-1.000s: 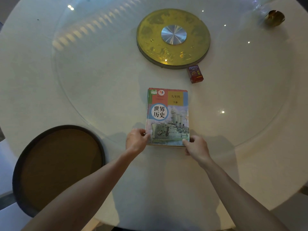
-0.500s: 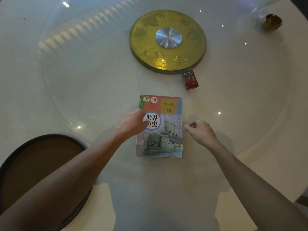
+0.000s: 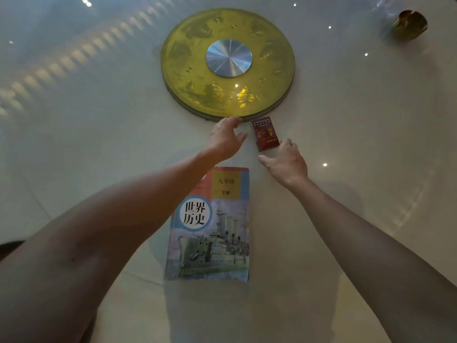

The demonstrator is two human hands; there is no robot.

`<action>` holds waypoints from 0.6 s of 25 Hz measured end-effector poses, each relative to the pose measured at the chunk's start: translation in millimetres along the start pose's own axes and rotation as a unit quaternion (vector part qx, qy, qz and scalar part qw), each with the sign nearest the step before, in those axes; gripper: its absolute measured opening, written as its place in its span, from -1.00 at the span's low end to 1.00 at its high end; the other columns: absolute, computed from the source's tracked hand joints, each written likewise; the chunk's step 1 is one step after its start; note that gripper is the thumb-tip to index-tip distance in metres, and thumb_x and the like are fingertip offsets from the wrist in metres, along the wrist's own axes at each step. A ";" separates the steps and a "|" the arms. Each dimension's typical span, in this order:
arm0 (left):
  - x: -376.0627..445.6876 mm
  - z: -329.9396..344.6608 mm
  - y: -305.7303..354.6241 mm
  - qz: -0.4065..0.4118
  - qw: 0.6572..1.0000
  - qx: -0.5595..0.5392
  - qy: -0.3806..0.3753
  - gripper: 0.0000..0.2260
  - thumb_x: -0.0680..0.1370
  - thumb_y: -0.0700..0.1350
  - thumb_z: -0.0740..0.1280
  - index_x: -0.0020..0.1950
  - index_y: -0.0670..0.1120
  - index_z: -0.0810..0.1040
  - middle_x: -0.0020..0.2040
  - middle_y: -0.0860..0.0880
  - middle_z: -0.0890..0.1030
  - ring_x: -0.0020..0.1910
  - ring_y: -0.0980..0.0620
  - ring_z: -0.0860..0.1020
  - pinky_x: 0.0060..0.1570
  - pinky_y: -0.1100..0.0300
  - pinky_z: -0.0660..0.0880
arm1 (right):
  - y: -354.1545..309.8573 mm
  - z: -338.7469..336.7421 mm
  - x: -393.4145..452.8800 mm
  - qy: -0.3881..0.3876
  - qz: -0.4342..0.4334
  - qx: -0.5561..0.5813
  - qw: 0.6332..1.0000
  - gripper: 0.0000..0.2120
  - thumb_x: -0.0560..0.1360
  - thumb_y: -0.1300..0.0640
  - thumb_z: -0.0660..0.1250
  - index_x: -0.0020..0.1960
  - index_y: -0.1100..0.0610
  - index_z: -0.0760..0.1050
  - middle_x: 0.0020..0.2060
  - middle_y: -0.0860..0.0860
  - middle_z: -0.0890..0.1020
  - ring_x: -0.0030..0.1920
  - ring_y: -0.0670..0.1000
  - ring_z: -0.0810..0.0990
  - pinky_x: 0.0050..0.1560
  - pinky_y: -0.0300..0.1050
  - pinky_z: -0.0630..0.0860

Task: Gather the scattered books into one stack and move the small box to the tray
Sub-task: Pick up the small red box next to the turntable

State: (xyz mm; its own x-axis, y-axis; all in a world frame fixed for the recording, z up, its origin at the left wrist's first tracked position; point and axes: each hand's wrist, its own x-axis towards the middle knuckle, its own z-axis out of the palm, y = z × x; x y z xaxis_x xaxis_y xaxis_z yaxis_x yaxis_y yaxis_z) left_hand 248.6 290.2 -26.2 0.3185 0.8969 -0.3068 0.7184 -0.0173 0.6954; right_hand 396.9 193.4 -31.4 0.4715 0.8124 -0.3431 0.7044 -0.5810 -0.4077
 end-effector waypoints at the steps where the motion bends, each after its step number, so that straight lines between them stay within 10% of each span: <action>1: 13.8 5.0 1.0 -0.011 1.000 -0.012 -0.005 -0.52 0.59 0.00 0.39 0.48 -0.09 0.45 0.39 -0.08 0.53 0.32 -0.06 0.53 0.35 0.01 0.45 | -0.7 2.6 8.3 -0.002 0.001 -0.005 1.000 -0.34 0.45 -0.18 0.46 0.34 0.23 0.37 0.27 0.19 0.51 0.21 0.25 0.58 0.16 0.12 0.54; 6: 52.5 27.8 10.0 0.013 0.996 -0.011 -0.088 -0.48 0.62 -0.05 0.34 0.56 -0.12 0.33 0.47 -0.14 0.40 0.40 -0.08 0.45 0.42 0.07 0.36 | -5.0 16.3 33.8 0.012 -0.012 -0.017 1.000 -0.34 0.45 -0.23 0.43 0.31 0.22 0.39 0.22 0.20 0.50 0.15 0.27 0.60 0.05 0.12 0.53; 11: 53.7 29.2 4.4 0.017 0.999 -0.019 -0.037 -0.77 0.61 -0.09 0.35 0.15 -0.22 0.65 0.05 -0.14 0.60 -0.06 0.00 0.49 -0.15 0.23 0.39 | -4.0 18.4 30.8 0.007 -0.019 0.029 0.999 -0.46 0.45 -0.08 0.42 0.30 0.17 0.41 0.17 0.16 0.49 0.07 0.23 0.59 0.02 0.08 0.52; 15: 25.5 3.6 -6.3 0.016 0.998 -0.049 -0.032 -0.77 0.61 -0.06 0.36 0.19 -0.13 0.67 0.00 -0.05 0.66 -0.20 0.13 0.54 -0.32 0.38 0.36 | -4.5 14.2 10.1 -0.010 -0.043 0.123 0.991 -0.46 0.40 0.08 0.43 0.35 0.07 0.42 0.10 0.11 0.58 0.04 0.15 0.58 0.01 0.05 0.55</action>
State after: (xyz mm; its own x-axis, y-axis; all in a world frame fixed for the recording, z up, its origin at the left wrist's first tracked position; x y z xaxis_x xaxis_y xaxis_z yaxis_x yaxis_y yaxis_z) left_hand 254.4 311.5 -40.8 0.3811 0.8668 -0.3217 0.6445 0.0004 0.7646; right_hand 391.0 203.5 -45.0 0.4030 0.8592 -0.3152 0.5893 -0.5071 -0.6290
